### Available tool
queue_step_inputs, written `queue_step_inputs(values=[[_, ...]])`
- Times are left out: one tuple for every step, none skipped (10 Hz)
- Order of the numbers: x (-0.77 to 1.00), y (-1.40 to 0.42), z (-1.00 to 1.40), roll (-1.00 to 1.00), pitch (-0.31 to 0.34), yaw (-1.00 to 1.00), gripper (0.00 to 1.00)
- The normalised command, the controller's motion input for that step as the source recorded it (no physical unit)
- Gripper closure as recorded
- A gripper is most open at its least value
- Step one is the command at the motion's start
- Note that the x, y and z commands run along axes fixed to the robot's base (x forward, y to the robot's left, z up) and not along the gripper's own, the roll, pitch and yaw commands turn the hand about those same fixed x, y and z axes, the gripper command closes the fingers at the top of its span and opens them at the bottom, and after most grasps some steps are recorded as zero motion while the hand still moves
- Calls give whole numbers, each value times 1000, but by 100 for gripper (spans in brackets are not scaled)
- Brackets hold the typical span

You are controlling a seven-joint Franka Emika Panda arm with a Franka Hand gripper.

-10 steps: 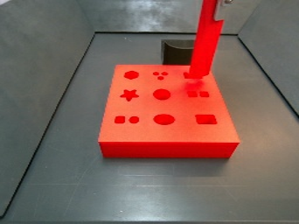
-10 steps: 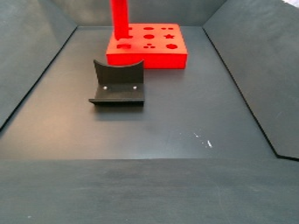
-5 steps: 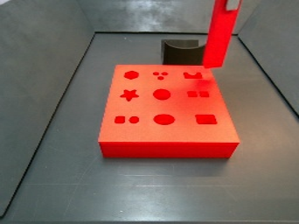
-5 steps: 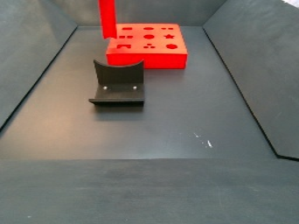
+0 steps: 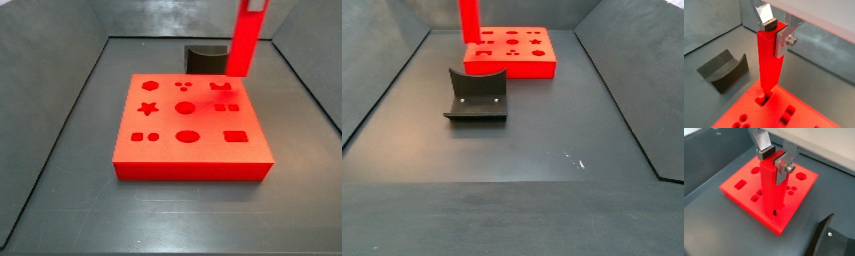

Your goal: Insert the arch object.

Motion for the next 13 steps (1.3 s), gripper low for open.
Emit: queue_step_inputs(values=[[-400,0,-57,-74,51,-420,100],[-80,0,0,-33,20,-71,100],[71,6,0,0,107,100,100],[63,0,40,60,150,269,100],[103,0,0,-6,67,140,100],[-51,23,-14,-6,-3,0,100],[437,0,-46,213,469,-49,100],[431,0,0,14,500,0,100],[489,0,0,-150,500,43,100],[0,-6,0,-23,0,34,100],[0,17,0,-31,0,0,100],[0,0,-20,0,0,0,100],[-17,0,-94,-126,-139,137,100]])
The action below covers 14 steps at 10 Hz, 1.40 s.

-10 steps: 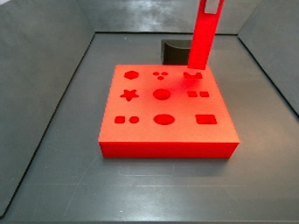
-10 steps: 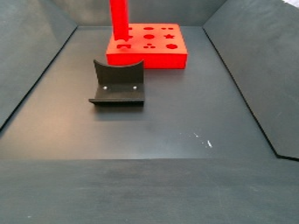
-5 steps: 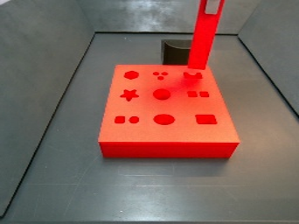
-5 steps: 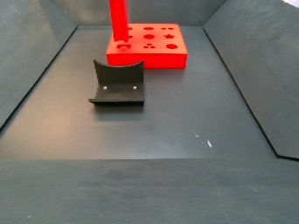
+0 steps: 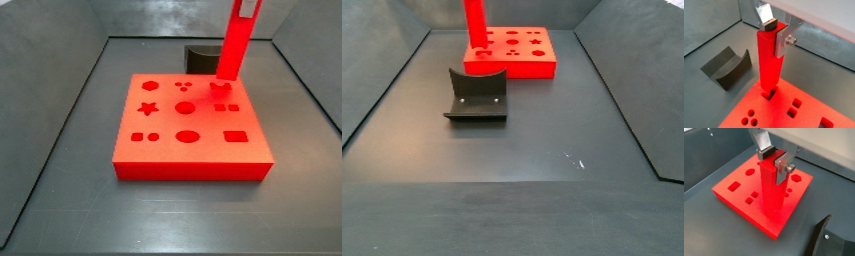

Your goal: Insert the arch object.

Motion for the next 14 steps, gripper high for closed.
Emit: queue_step_inputs(values=[[-163,0,0,-104,-159,420,100],[-134,-11,0,-37,-137,420,100],[-83,-9,-37,-4,-123,403,100],[-6,-40,-97,0,-111,460,100],[31,-137,-169,-20,-100,474,100],[126,-97,-289,-56,-120,363,100],[0,-11,-237,-30,-144,117,100],[-163,0,-280,-16,-147,109,100],[-409,63,-257,0,-174,0,100],[-574,20,-91,-10,-181,-97,100],[-386,0,-9,0,-116,-131,100],[-114,0,-51,-4,-144,-29,100],[0,0,-214,-47,-163,0,100],[63,0,-354,-37,-196,0,100]])
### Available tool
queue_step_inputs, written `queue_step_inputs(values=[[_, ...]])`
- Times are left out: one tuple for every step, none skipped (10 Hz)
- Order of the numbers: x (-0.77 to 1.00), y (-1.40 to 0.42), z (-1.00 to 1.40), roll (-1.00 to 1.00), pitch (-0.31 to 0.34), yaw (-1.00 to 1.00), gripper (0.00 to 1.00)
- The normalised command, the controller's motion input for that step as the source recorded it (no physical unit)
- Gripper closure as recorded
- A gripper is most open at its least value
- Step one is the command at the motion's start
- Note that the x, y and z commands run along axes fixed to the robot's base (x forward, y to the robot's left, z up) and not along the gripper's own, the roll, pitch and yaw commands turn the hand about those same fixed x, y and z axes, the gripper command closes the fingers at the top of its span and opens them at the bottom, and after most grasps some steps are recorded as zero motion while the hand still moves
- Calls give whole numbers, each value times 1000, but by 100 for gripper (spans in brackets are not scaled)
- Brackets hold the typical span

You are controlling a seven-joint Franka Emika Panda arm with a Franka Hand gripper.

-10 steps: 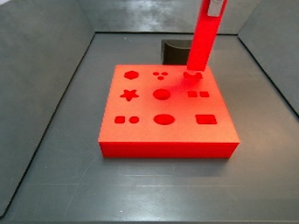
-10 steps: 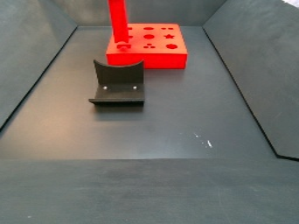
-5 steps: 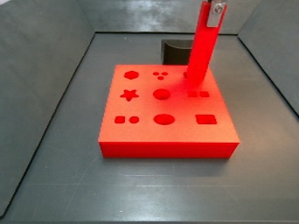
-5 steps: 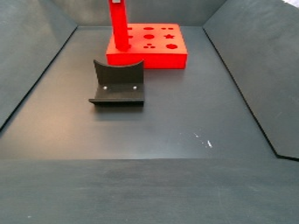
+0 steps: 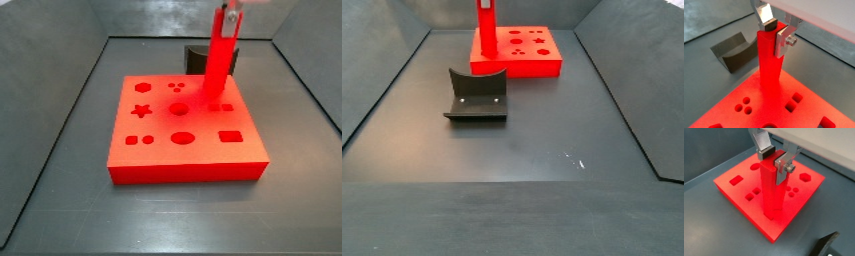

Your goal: Insert the arch object.

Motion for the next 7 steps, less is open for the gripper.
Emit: queue_step_inputs(values=[[129,0,-669,-26,-269,0,100],[137,0,-703,-11,-253,0,100],[157,0,-723,0,-220,-11,100],[223,0,-649,13,-179,-80,100],[117,-11,-483,57,-101,-289,100],[20,0,-191,0,-17,-160,100],[0,0,0,0,0,0,100]])
